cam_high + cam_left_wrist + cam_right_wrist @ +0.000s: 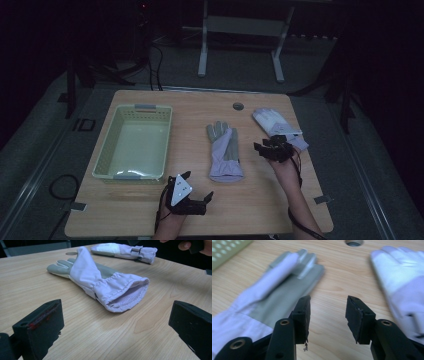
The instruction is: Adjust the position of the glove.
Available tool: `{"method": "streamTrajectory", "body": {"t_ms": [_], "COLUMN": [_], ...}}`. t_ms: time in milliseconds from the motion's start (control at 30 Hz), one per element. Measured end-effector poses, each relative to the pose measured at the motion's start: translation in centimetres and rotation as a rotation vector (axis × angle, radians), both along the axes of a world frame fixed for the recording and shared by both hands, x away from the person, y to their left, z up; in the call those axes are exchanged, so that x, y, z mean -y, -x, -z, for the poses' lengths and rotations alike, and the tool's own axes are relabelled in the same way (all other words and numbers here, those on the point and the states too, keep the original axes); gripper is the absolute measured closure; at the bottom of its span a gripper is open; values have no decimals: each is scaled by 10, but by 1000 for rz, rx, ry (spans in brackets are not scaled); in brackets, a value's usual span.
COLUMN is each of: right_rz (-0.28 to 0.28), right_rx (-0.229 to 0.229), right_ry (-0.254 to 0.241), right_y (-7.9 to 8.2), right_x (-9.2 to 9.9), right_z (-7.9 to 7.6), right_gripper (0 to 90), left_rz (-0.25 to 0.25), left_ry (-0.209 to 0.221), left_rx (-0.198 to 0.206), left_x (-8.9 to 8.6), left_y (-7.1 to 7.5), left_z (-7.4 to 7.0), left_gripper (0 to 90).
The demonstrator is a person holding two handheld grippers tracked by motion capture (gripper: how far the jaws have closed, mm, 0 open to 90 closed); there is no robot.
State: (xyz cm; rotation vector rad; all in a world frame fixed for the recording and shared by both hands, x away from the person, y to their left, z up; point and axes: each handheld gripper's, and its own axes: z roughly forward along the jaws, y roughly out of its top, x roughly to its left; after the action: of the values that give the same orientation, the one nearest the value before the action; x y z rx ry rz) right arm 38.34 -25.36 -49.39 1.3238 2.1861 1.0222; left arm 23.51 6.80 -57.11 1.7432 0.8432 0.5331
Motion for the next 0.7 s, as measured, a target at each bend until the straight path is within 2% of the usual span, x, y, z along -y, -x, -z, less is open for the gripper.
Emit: {"method": "streamTrajectory", "body": {"t_ms": [67,100,133,167,267,333,433,533,600,700], "right_rz": [10,25,25,28,29,42,55,51,50,39], "right_rx": [4,22,22,41,50,69,67,48,46,69], "right_ry": [8,16,16,33,39,54,43,5,-8,-9], "right_y": [-1,-5,-5,-9,-11,-20,-28,-39,-42,-47], "right_x": [5,20,20,31,35,56,70,83,85,89], "right_z": [-1,-5,-5,-8,-10,-16,-20,-18,-17,-15], "right_gripper": [563,565,565,567,574,579,579,569,570,584], "left_rz": [0,0,0,1,1,-2,-4,-4,-6,-9], "left_ry": [0,-1,1,-2,-2,-1,-3,-3,-3,-5], "left_rx": [-1,1,1,2,1,0,0,-1,0,2], "left_x": [0,0,0,0,0,0,0,0,0,1], "left_y": [0,0,0,0,0,0,0,0,0,1], "left_z": [0,0,0,0,0,0,0,0,0,0], "left_gripper": [0,0,0,0,0,0,0,0,0,0]}}
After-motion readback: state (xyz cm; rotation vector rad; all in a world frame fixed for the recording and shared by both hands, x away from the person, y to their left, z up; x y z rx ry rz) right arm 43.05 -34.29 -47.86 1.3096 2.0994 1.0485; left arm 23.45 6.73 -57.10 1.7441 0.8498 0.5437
